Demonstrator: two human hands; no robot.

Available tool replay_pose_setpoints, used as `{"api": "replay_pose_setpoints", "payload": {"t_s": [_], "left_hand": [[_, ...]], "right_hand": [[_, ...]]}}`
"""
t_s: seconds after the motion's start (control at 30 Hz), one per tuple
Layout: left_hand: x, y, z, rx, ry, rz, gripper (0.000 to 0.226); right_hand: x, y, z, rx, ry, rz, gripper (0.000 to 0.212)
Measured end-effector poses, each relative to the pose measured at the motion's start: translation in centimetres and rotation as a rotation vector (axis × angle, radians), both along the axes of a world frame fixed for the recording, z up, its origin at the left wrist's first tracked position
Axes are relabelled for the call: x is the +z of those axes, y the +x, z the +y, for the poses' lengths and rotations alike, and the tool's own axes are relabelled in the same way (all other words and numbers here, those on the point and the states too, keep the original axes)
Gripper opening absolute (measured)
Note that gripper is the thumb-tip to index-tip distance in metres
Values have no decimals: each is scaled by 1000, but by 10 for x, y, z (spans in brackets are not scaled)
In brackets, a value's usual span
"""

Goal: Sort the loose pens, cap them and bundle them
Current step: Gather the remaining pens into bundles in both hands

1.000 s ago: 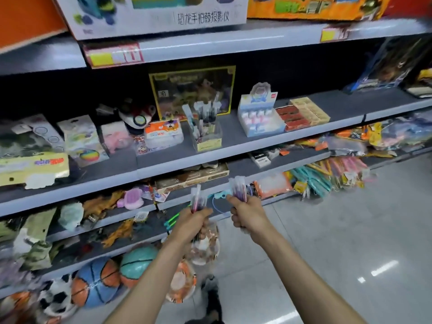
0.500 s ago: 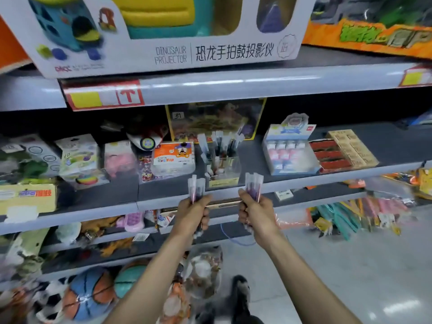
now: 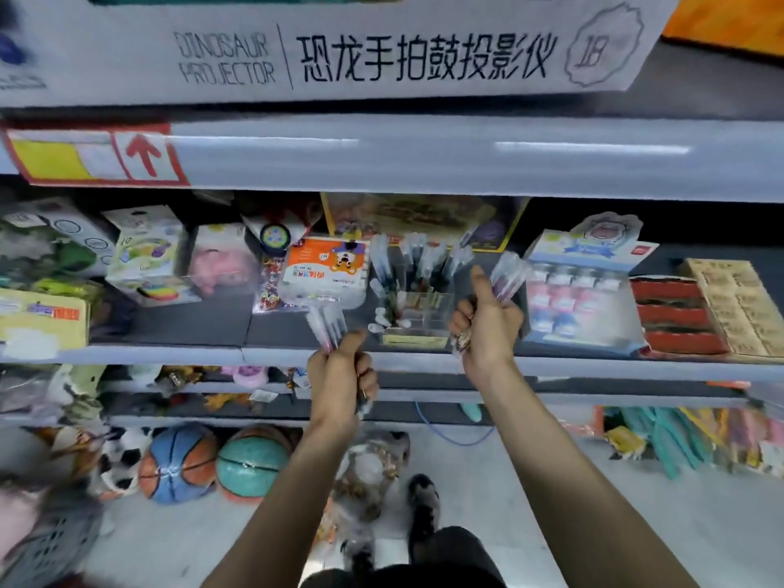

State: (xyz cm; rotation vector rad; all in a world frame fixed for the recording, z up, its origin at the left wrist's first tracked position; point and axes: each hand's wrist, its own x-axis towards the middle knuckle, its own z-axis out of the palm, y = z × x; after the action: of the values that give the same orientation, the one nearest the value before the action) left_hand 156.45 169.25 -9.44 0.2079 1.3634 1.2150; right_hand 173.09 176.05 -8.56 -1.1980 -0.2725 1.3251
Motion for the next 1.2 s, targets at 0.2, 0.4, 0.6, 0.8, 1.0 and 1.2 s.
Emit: {"api": "replay_pose_setpoints", "payload": {"t_s": [0.2, 0.4, 0.6, 0.8, 1.0, 1.2], "left_hand": [[5, 21, 7, 164, 35, -86, 9], [-4, 30, 6, 258, 43, -145, 16], [-11, 29, 7, 323, 51, -130, 25], [-10, 28, 17, 365, 103, -139, 21], [-10, 30, 16, 373, 111, -119, 21], [-7, 32, 16, 352, 138, -97, 29]], "right_hand": [[-8, -11, 28, -151, 3, -40, 37], [-17, -29, 42, -191, 165, -91, 54], [-30, -53, 50, -188, 231, -313, 38], [-46, -63, 44, -92, 315, -505, 39], [-55, -64, 42, -42, 408, -658, 42], [-56, -57, 38, 80, 458, -683, 9]]}}
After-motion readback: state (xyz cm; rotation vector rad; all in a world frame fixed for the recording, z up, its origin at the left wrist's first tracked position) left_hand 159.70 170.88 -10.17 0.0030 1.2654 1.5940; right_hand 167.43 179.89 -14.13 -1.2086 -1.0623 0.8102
